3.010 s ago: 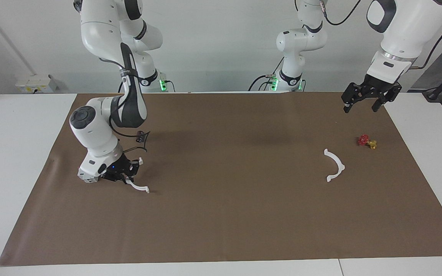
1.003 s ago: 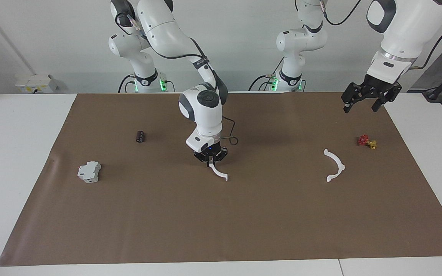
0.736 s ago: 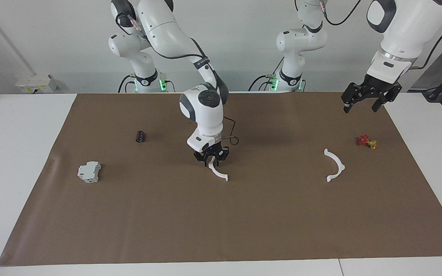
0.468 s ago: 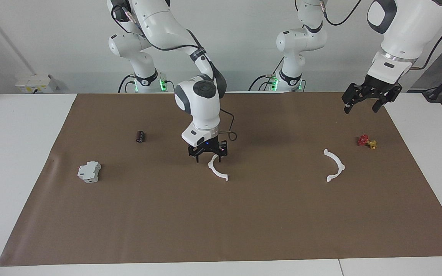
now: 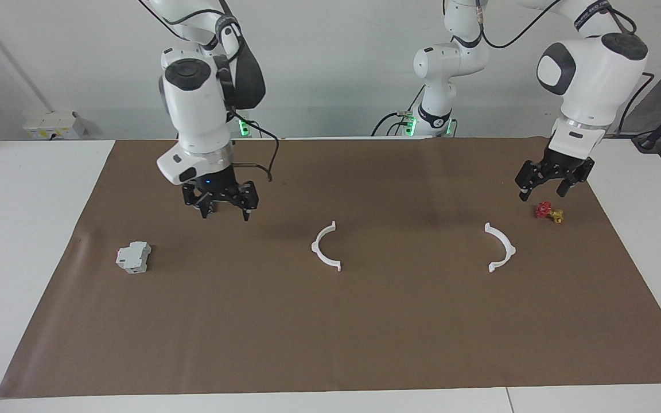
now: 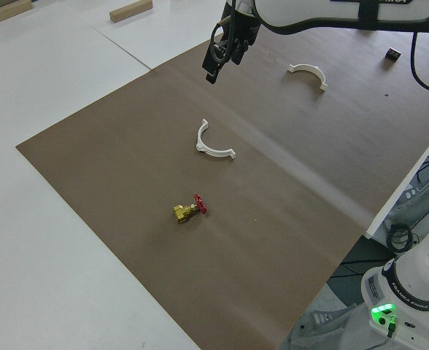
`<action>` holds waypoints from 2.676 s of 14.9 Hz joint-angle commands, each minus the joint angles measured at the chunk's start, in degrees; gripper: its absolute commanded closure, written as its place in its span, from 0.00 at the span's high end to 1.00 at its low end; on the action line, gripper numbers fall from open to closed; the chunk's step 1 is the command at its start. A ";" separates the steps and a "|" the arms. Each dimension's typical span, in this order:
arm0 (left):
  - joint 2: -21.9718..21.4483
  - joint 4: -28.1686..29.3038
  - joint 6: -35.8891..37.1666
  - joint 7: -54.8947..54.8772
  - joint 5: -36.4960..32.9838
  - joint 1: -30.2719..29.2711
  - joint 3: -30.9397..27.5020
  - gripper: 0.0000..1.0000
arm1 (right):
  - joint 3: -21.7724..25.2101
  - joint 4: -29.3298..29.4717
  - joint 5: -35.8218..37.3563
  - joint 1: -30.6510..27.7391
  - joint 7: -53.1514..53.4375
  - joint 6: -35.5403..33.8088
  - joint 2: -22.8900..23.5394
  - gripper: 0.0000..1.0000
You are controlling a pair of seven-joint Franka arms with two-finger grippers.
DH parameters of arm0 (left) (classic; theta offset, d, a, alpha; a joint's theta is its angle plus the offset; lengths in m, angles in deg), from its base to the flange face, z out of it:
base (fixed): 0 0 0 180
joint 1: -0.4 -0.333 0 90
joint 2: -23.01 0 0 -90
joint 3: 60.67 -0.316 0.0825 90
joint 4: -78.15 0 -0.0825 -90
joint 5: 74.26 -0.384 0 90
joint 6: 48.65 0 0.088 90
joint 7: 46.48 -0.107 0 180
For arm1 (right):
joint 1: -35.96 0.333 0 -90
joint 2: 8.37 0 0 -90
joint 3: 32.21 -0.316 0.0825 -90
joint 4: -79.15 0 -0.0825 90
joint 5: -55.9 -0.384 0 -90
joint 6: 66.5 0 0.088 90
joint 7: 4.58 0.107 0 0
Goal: Assemble drain pipe with both arms
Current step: 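Set the arc down at center, open the right gripper and withdraw, then reach the left gripper to the other white arc and grasp it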
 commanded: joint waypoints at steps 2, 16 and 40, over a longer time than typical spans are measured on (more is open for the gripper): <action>2.25 10.79 -12.88 -0.17 0.75 -2.76 0.38 1.00 | -0.76 -2.29 -0.32 -6.74 -7.12 -6.57 -3.81 1.00; 12.90 18.29 -30.76 19.09 0.84 0.57 0.38 1.00 | -1.03 9.54 2.31 -17.22 -20.84 -24.06 -7.25 1.00; 11.84 15.57 -23.81 14.95 0.14 -0.57 0.21 1.00 | -1.56 11.50 -1.73 -17.13 -22.25 -25.75 -6.98 1.00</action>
